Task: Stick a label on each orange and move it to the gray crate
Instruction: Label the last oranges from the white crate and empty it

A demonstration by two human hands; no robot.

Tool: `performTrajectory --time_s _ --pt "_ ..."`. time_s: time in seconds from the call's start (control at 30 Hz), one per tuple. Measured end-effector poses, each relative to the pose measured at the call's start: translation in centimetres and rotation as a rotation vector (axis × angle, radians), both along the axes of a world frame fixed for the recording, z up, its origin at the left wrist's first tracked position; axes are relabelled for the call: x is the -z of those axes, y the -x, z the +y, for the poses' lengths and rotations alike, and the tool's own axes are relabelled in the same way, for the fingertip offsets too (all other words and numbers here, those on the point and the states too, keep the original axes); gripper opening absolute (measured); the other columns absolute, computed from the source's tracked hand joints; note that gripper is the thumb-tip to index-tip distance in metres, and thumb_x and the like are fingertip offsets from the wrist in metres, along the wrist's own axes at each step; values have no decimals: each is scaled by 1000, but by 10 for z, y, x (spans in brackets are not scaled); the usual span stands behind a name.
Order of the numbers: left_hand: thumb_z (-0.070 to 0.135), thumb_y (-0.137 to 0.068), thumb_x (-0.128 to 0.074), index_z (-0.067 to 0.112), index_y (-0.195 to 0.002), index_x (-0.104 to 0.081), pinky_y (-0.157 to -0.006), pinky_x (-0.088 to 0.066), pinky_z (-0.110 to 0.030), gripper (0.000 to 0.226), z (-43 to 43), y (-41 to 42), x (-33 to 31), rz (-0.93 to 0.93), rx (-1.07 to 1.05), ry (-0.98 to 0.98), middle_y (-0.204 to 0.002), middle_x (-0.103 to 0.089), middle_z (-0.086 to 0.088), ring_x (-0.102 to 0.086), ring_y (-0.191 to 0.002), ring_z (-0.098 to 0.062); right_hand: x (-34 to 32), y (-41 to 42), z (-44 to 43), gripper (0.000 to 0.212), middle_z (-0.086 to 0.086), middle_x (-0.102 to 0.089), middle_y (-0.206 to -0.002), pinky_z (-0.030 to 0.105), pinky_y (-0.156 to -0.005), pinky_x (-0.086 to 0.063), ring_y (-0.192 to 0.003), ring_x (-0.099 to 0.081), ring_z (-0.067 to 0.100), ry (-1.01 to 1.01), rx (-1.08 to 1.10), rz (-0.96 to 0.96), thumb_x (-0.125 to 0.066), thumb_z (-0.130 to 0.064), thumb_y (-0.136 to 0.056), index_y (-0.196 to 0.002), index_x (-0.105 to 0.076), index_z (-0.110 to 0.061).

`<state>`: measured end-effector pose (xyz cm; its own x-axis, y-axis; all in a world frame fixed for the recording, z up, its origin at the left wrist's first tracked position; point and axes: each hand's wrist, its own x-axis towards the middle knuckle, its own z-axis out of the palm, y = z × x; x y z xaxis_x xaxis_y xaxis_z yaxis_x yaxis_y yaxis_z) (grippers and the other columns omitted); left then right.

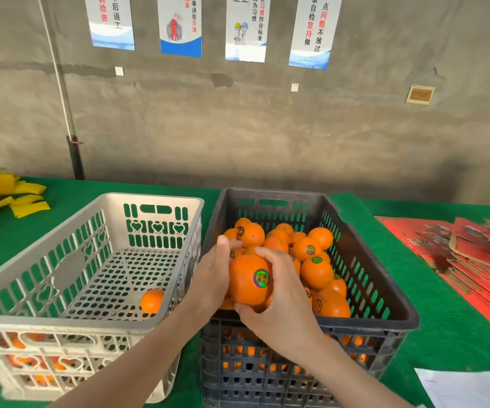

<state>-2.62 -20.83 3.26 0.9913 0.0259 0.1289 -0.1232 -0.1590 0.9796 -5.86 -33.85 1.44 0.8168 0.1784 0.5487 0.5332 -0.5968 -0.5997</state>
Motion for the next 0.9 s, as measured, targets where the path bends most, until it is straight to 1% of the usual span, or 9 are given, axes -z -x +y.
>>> performTrajectory --time_s 0.1,0.17,0.23,0.33,0.47,0.6,0.7,0.8,0.9 --pt "16 -102 -35 16 -113 -56 -64 -45 -24 24 0 -17 17 -93 -30 -436 -89 -64 -3 -60 -77 -15 -11 -32 -26 78 -15 -41 -116 14 -79 -39 -105 -43 1 81 70 101 -71 -40 -59 -126 -31 -38" --pt "12 -99 -38 18 -121 -52 -66 -47 -30 26 -2 -22 26 -32 72 -626 -93 -64 -9 -59 -77 -19 -20 -69 -54 82 -4 -48 -118 24 -77 -42 -107 -51 16 116 198 208 -76 -30 -61 -129 -33 -29" --pt "19 -97 -48 20 -123 -51 -70 -45 -33 25 -5 -23 27 13 123 -716 -99 -63 -15 -59 -85 -27 -26 -107 -87 84 10 -48 -128 36 -87 -45 -118 -48 30 189 399 291 -78 -19 -65 -135 -33 -18" --pt "28 -95 -56 21 -120 -52 -65 -39 -29 26 -6 -24 28 17 117 -778 -91 -58 -5 -52 -78 -19 -17 -142 -125 80 21 -43 -135 46 -100 -39 -127 -38 41 381 631 401 -74 -13 -72 -138 -29 -10" --pt "31 -92 -59 23 -115 -53 -60 -39 -27 25 -7 -25 28 36 114 -849 -92 -51 1 -51 -78 -18 3 -155 -139 63 24 -45 -134 49 -98 -41 -126 -40 43 463 667 475 -63 -10 -83 -137 -31 -7" --pt "31 -90 -61 20 -110 -56 -70 -44 -30 23 -6 -25 27 17 115 -872 -103 -58 -4 -56 -87 -20 -4 -141 -130 67 21 -44 -139 48 -102 -40 -129 -40 40 470 598 404 -64 -5 -84 -142 -31 -9" --pt "29 -90 -61 13 -107 -59 -76 -50 -35 23 -5 -22 25 -30 110 -887 -99 -61 -5 -59 -92 -24 -19 -106 -103 47 17 -51 -134 37 -101 -39 -125 -46 32 379 463 121 -63 -6 -85 -131 -50 -6" --pt "27 -91 -60 7 -102 -64 -73 -49 -37 23 -6 -12 20 -154 52 -863 -91 -66 -9 -61 -87 -26 -20 -37 -61 16 7 -68 -97 15 -81 -45 -91 -60 8 96 78 -288 -61 -10 -86 -100 -66 -7" --pt "21 -92 -59 8 -106 -64 -72 -50 -40 20 -5 4 23 -343 20 -743 -80 -67 -9 -62 -81 -26 26 30 -34 14 -3 -66 -81 18 -63 -48 -73 -59 4 38 -337 -142 -56 -24 -92 -88 -66 -15"
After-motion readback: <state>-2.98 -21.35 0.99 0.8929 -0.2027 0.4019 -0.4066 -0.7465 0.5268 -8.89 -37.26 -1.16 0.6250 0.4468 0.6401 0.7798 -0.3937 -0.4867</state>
